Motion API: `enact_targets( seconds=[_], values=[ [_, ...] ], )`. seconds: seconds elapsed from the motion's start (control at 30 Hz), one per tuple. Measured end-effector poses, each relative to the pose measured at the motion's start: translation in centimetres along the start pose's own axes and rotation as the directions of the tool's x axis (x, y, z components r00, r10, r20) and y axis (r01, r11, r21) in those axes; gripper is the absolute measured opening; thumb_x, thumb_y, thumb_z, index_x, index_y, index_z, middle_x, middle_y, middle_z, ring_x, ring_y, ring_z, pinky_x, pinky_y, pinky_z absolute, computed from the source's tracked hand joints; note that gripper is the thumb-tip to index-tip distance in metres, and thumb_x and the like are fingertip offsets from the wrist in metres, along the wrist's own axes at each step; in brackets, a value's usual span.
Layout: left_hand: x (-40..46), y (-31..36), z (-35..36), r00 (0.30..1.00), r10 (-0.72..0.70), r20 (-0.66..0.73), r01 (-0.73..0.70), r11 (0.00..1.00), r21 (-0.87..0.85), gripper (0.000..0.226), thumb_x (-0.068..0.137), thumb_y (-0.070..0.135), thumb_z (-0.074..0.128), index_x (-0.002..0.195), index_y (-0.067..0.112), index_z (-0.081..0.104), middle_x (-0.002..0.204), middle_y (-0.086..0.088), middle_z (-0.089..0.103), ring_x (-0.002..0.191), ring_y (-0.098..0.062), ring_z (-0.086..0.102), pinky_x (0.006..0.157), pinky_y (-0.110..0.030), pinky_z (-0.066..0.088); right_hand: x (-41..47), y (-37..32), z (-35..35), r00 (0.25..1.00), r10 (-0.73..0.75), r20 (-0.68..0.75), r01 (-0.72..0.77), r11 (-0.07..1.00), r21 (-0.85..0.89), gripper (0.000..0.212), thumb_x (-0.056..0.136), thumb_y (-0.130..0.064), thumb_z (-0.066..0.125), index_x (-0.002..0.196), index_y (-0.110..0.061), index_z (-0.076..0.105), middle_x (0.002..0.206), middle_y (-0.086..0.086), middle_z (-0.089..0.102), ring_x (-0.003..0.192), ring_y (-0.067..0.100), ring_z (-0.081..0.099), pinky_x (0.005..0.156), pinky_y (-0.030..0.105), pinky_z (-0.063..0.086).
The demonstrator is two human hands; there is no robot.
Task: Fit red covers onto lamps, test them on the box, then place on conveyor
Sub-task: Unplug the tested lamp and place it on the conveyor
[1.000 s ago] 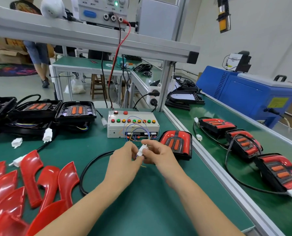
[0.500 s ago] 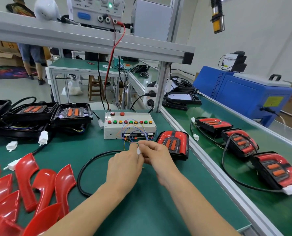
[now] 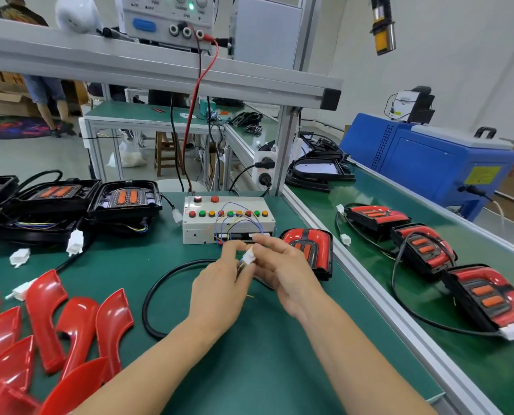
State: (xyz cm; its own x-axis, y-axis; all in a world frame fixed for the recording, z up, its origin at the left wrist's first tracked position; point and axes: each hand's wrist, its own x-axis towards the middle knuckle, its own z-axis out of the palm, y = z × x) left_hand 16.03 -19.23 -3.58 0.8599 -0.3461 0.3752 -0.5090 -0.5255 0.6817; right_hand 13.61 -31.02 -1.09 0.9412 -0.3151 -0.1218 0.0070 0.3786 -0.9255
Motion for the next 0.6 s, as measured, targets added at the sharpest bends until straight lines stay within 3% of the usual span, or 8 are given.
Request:
enact_targets(
  seconds=[0.13, 0.27, 0.4, 0.43, 0.5, 0.57, 0.6],
  values=[
    [0.1, -0.1, 0.0, 0.996, -0.092, -0.021, 0.08, 0.944, -0.32, 0.014, 0.095, 0.019, 0.052, 0.1, 0.024, 0.041, 0.053, 0.012, 0.05, 0.05, -0.008, 0.038, 0.055, -0.032, 0.031, -0.4, 0.3, 0.1, 0.998, 0.044, 0.054, -0.05, 0.993, 0.106, 0.034, 0.089, 0.005, 0.061, 0.12, -0.005, 0.053, 0.092, 0.008, 0.073, 0.074, 0.016, 0.071, 0.069, 0.023, 0.057],
    [-0.1, 0.1, 0.1, 0.989, -0.147, -0.029, 0.125, 0.914, -0.385, 0.023, 0.089, 0.009, 0.054, 0.094, 0.028, 0.043, 0.069, 0.006, 0.059, 0.059, -0.009, 0.048, 0.058, -0.029, 0.039, -1.0, 1.1, 0.4, 0.982, 0.085, 0.166, -0.064, 0.99, -0.128, 0.012, 0.092, -0.01, 0.061, 0.1, -0.01, 0.071, 0.085, 0.001, 0.074, 0.074, 0.008, 0.067, 0.066, 0.018, 0.053],
    [-0.1, 0.1, -0.5, 0.987, -0.042, 0.156, 0.103, 0.904, -0.414, 0.033, 0.082, 0.004, 0.059, 0.1, 0.032, 0.059, 0.081, 0.002, 0.069, 0.072, -0.012, 0.059, 0.068, -0.02, 0.046, -0.8, 1.3, 0.0, 0.998, -0.003, 0.061, 0.017, 0.973, -0.231, 0.015, 0.093, -0.001, 0.056, 0.095, -0.009, 0.069, 0.082, 0.004, 0.071, 0.074, 0.012, 0.066, 0.063, 0.018, 0.052],
    [0.1, -0.1, -0.9, 0.989, -0.021, 0.148, 0.078, 0.918, -0.39, 0.033, 0.082, 0.005, 0.061, 0.101, 0.031, 0.065, 0.081, 0.006, 0.071, 0.075, -0.012, 0.062, 0.072, -0.02, 0.047, -0.7, 1.3, -0.2, 0.999, -0.023, 0.034, 0.032, 0.963, -0.267, 0.017, 0.094, 0.0, 0.053, 0.095, -0.01, 0.068, 0.083, 0.005, 0.07, 0.073, 0.012, 0.065, 0.064, 0.019, 0.052],
    [0.9, -0.4, -2.0, 1.0, 0.016, -0.001, -0.016, 0.966, -0.26, 0.031, 0.082, 0.005, 0.062, 0.102, 0.028, 0.07, 0.086, 0.01, 0.07, 0.079, -0.013, 0.061, 0.077, -0.028, 0.048, -0.7, 1.4, -0.5, 0.997, -0.067, 0.037, 0.076, 0.944, -0.322, 0.021, 0.096, 0.002, 0.049, 0.093, -0.011, 0.065, 0.079, 0.006, 0.067, 0.065, 0.009, 0.06, 0.06, 0.019, 0.05],
    [2.2, -0.7, -3.2, 0.962, 0.24, -0.13, -0.237, 0.971, 0.039, 0.037, 0.08, 0.003, 0.065, 0.11, 0.025, 0.07, 0.105, 0.008, 0.066, 0.098, -0.017, 0.057, 0.086, -0.033, 0.04, -0.8, 1.6, -0.5, 0.989, -0.125, 0.079, 0.146, 0.908, -0.392, 0.022, 0.094, 0.005, 0.049, 0.089, -0.01, 0.063, 0.073, 0.007, 0.06, 0.056, 0.006, 0.054, 0.054, 0.018, 0.047],
    [2.9, -0.8, -3.7, 0.924, 0.375, -0.075, -0.355, 0.914, 0.195, 0.043, 0.079, 0.004, 0.067, 0.116, 0.026, 0.067, 0.118, 0.008, 0.062, 0.112, -0.021, 0.052, 0.093, -0.036, 0.033, -0.9, 1.6, -0.5, 0.983, -0.155, 0.102, 0.184, 0.878, -0.441, 0.021, 0.093, 0.006, 0.049, 0.086, -0.009, 0.062, 0.07, 0.009, 0.056, 0.053, 0.005, 0.05, 0.053, 0.018, 0.046]
  ],
)
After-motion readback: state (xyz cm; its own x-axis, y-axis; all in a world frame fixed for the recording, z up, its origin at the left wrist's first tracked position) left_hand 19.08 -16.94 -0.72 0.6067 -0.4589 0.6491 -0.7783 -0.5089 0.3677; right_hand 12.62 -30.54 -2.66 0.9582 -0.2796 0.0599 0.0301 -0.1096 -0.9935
